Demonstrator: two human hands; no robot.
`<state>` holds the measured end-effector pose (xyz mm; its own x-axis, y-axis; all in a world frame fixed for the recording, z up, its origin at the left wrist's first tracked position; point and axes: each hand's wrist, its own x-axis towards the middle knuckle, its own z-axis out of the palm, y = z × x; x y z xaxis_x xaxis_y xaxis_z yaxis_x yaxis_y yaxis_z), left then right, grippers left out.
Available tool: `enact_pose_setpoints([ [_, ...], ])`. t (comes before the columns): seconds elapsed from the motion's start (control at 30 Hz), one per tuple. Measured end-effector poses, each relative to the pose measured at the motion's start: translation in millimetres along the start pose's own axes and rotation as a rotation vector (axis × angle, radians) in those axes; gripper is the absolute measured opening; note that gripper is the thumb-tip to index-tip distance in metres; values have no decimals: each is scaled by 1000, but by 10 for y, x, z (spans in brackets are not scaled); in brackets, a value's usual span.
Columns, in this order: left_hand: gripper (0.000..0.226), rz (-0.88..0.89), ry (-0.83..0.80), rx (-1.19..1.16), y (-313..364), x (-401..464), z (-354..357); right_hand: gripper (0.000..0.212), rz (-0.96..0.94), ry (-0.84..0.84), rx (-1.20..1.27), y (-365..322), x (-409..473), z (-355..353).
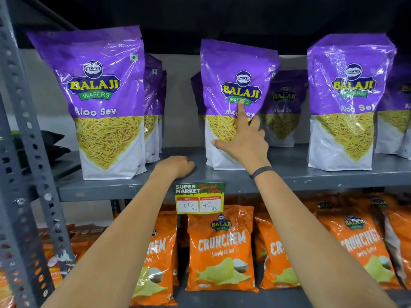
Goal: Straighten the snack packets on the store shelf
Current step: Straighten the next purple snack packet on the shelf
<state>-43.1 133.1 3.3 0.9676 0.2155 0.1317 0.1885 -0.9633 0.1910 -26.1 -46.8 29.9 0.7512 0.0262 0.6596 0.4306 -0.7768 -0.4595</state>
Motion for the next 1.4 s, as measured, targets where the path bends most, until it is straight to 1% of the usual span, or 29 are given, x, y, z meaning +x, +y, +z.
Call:
enact_pose_setpoints([
  [0.17, 50, -5, -15, -70, -6, -10, 8, 116, -8, 8, -15, -17, -144, -146],
  [0.3, 49, -49, 56, -59, 17, -2, 37, 117, -27, 9, -11, -29, -261, -265],
  [0.4, 49, -61, 78, -47, 26, 12, 56, 116, -37, 7, -17, -41, -336, -352],
  [0.6, 50, -14, -1, -68, 0, 1, 25, 117, -42, -12, -18, -61, -446, -491],
  [1.03, 50, 7, 4, -25, -11, 5, 14, 115, -69, 25, 11, -42, -533, -515],
  [1.2, 50, 17, 6, -34, -23, 29, 26, 104, -119, 78, 150, 44, -662, -400],
  [1.27, 50, 21, 8, -33, -27, 43, 30, 92, -166, 180, 178, 73, -781, -324],
  [1.37, 50, 32, 5, -29, -37, 63, 36, 67, -275, 396, 222, 127, -971, -194],
  [1.4, 50, 34, 6, -29, -40, 68, 38, 61, -311, 430, 231, 147, -1015, -148],
])
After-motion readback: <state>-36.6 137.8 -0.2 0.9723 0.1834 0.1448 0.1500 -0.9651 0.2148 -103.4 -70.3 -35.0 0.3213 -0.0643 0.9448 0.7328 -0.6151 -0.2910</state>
